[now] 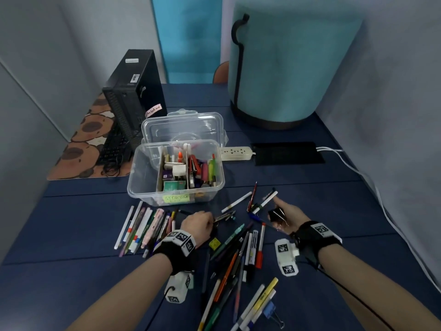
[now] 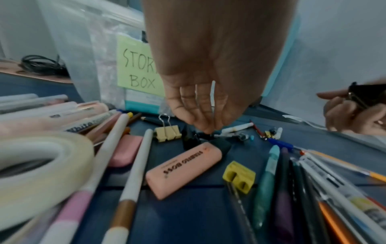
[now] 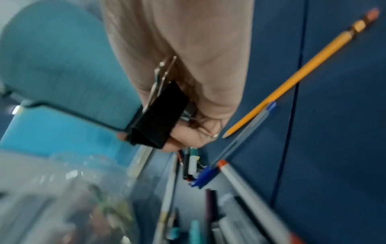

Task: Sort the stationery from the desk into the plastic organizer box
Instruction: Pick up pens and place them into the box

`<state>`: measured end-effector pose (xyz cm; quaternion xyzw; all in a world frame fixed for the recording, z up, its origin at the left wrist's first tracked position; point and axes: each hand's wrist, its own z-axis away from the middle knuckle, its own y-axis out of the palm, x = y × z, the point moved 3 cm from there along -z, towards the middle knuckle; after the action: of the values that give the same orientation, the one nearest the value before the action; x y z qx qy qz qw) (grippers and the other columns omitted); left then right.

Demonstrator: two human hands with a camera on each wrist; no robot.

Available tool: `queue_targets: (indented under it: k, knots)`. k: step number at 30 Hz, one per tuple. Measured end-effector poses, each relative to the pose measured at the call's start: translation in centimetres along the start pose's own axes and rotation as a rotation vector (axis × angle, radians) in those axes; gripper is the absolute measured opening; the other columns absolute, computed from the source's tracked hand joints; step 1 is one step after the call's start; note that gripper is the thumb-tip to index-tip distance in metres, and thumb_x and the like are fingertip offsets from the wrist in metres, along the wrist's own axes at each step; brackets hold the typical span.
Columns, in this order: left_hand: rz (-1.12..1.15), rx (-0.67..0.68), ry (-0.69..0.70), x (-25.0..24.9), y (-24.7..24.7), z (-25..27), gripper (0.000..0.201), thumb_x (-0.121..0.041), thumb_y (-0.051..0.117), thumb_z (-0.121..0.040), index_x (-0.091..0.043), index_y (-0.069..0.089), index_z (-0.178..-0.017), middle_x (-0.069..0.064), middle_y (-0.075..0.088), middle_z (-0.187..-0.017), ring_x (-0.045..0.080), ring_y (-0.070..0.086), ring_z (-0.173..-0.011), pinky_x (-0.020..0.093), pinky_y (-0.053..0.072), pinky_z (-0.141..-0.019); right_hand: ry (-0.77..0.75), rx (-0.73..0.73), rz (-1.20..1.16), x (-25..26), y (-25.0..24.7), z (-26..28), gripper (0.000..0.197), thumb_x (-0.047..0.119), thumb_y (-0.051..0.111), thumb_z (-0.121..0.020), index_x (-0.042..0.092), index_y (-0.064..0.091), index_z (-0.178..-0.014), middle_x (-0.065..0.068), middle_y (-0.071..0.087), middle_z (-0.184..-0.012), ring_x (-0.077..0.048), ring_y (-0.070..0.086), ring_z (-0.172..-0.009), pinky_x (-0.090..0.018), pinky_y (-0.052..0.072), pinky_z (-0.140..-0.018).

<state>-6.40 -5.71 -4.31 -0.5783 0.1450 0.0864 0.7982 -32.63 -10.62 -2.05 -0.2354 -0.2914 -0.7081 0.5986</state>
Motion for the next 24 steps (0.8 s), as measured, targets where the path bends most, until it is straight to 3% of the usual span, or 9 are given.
queue_targets:
  k: [3,6,9,10,16,19,22,24]
  knots:
    - [0.026,-0.084,0.05,-1.2,0.4,-0.6,0.016,-0.021,0.048,-0.093,-0.013,0.057,-0.103,0.008,0.053,-0.108,0.03,0.055,-0.102,0.04,0.046,-0.085,-0.01,-0.057,0.304,-1.1,-0.7,-0.1,0.012,0.016,0.05,-0.098,0.006,0.048,-0.103,-0.013,0.053,-0.073,-0.023,0.054,-0.051,-0.021,0.04,-0.037]
    - [0.003,-0.113,0.128,-3.4,0.5,-2.1,0.022,-0.019,0.051,-0.091,-0.015,0.051,-0.113,0.008,0.046,-0.119,0.028,0.044,-0.114,0.04,0.043,-0.094,-0.034,-0.036,0.454,-2.6,-1.3,-0.1,0.023,0.006,0.047,-0.096,0.003,0.051,-0.118,-0.013,0.051,-0.098,-0.026,0.054,-0.068,-0.024,0.047,-0.038]
    - [-0.076,-0.038,0.155,-5.2,0.8,-3.5,0.029,-0.017,0.054,-0.091,-0.017,0.047,-0.119,0.008,0.044,-0.123,0.029,0.043,-0.115,0.042,0.046,-0.092,-0.048,-0.03,0.561,-3.8,-2.1,0.4,0.019,0.01,0.052,-0.096,0.006,0.057,-0.114,-0.005,0.049,-0.12,-0.023,0.051,-0.099,-0.035,0.055,-0.065]
    - [-0.094,-0.006,0.154,-5.4,1.0,-3.8,0.03,-0.016,0.054,-0.09,-0.018,0.048,-0.119,0.008,0.043,-0.124,0.029,0.044,-0.114,0.043,0.047,-0.09,-0.049,-0.031,0.582,-4.1,-2.3,0.5,0.016,0.011,0.054,-0.095,0.008,0.058,-0.11,-0.005,0.049,-0.12,-0.021,0.048,-0.105,-0.036,0.053,-0.066]
    - [-0.056,0.046,0.119,-4.4,1.6,-4.8,0.027,-0.001,0.047,-0.087,-0.013,0.056,-0.109,0.01,0.048,-0.117,0.03,0.05,-0.107,0.04,0.047,-0.087,-0.015,-0.053,0.602,-5.3,-4.5,1.0,0.01,0.016,0.059,-0.093,0.009,0.058,-0.101,-0.01,0.052,-0.12,-0.021,0.05,-0.093,-0.033,0.05,-0.059]
    - [0.001,0.011,0.088,-3.5,0.8,-4.7,0.025,-0.001,0.047,-0.089,-0.012,0.057,-0.109,0.01,0.047,-0.114,0.032,0.054,-0.103,0.042,0.046,-0.088,-0.04,-0.09,0.604,-5.3,-5.1,0.9,0.004,0.01,0.055,-0.095,0.01,0.058,-0.096,-0.009,0.053,-0.114,-0.021,0.05,-0.096,-0.033,0.048,-0.062]
    - [0.034,-0.041,0.047,-2.1,-0.4,-4.3,0.024,-0.005,0.046,-0.09,-0.014,0.056,-0.11,0.008,0.051,-0.117,0.031,0.057,-0.104,0.04,0.047,-0.089,-0.084,-0.082,0.634,-4.9,-4.8,0.4,0.005,0.008,0.054,-0.095,0.008,0.058,-0.098,-0.009,0.054,-0.106,-0.014,0.051,-0.08,-0.03,0.046,-0.062]
    - [0.054,-0.086,0.012,-0.7,-0.9,-3.9,0.022,-0.009,0.045,-0.091,-0.017,0.057,-0.109,0.006,0.054,-0.117,0.03,0.058,-0.106,0.04,0.048,-0.088,-0.166,-0.077,0.716,-4.0,-4.0,-0.2,0.009,0.013,0.058,-0.094,0.008,0.057,-0.101,-0.008,0.055,-0.107,-0.011,0.051,-0.078,-0.024,0.045,-0.061]
